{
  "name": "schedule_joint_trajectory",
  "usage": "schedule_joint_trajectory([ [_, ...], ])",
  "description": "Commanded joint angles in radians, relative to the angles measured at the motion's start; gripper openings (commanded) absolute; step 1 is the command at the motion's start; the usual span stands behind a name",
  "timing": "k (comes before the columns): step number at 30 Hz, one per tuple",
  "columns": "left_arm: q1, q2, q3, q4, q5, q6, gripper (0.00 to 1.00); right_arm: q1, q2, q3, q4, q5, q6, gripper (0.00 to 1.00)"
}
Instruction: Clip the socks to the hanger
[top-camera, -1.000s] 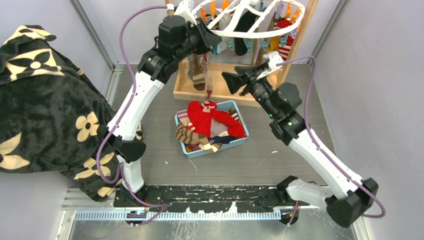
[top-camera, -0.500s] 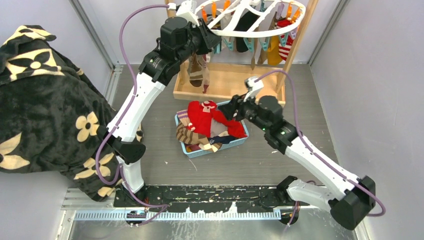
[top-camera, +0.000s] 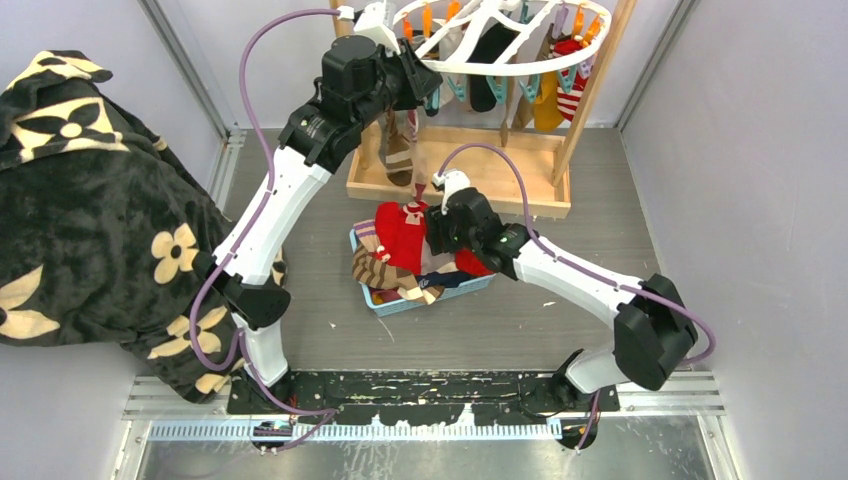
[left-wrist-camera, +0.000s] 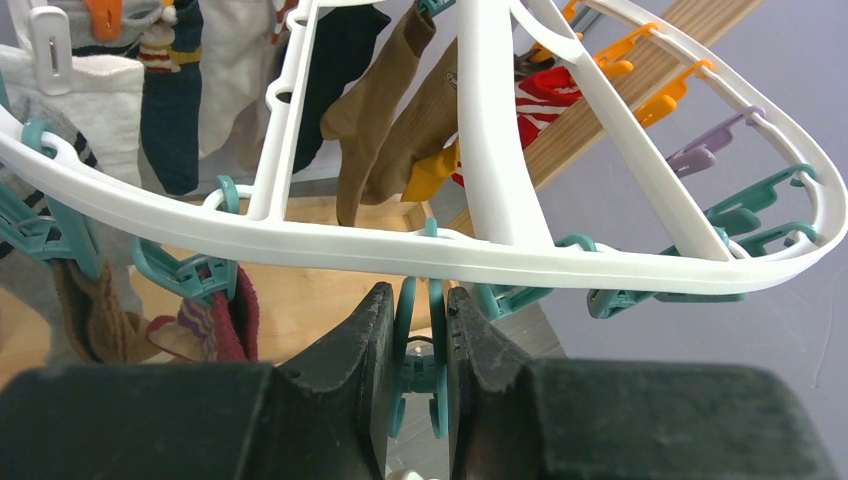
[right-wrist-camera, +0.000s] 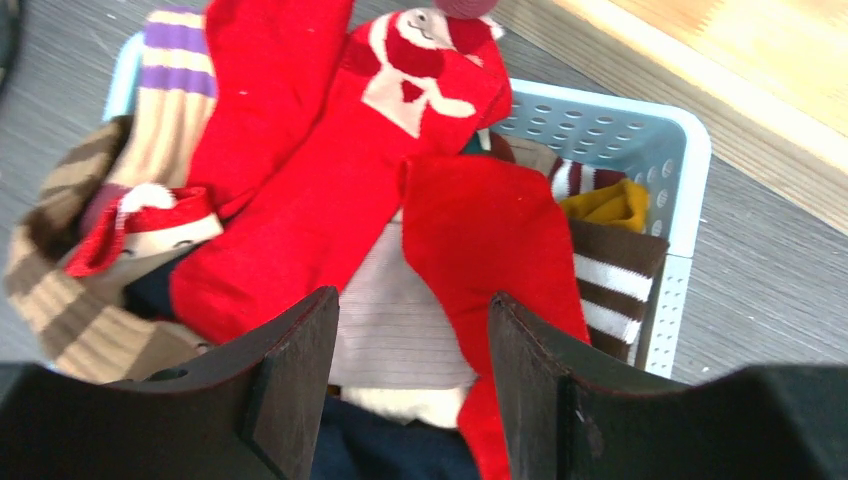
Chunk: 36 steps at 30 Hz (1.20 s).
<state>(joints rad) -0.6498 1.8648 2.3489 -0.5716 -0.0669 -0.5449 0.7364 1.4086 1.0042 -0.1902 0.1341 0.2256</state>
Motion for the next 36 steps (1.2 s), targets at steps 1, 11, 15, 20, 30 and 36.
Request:
schedule_joint_trajectory([
  [1, -0.003, -0.059, -0.005, 0.043, -0.009, 0.012, 0.14, -0.001, 0.032, 0.058, 0.009, 0.074, -0.099, 0.62],
  [11, -0.003, -0.062, -0.002, 0.048, -0.005, 0.013, 0.15, -0.001, 0.122, 0.086, -0.018, 0.079, -0.17, 0.57],
  [15, -0.003, -0.062, -0.002, 0.048, -0.002, 0.013, 0.14, -0.008, 0.133, 0.06, -0.003, 0.097, -0.172, 0.52],
  [20, -0.003, -0.063, -0.002, 0.049, -0.003, 0.013, 0.15, -0.031, 0.142, 0.057, 0.011, 0.098, -0.162, 0.29],
  [30, -0.003, -0.064, -0.004, 0.058, -0.002, 0.02, 0.15, -0.057, 0.033, 0.066, 0.12, -0.011, -0.155, 0.01],
  [36, -0.003, -0.071, -0.016, 0.066, -0.004, 0.026, 0.15, -0.057, -0.003, 0.119, 0.176, -0.056, -0.119, 0.01],
])
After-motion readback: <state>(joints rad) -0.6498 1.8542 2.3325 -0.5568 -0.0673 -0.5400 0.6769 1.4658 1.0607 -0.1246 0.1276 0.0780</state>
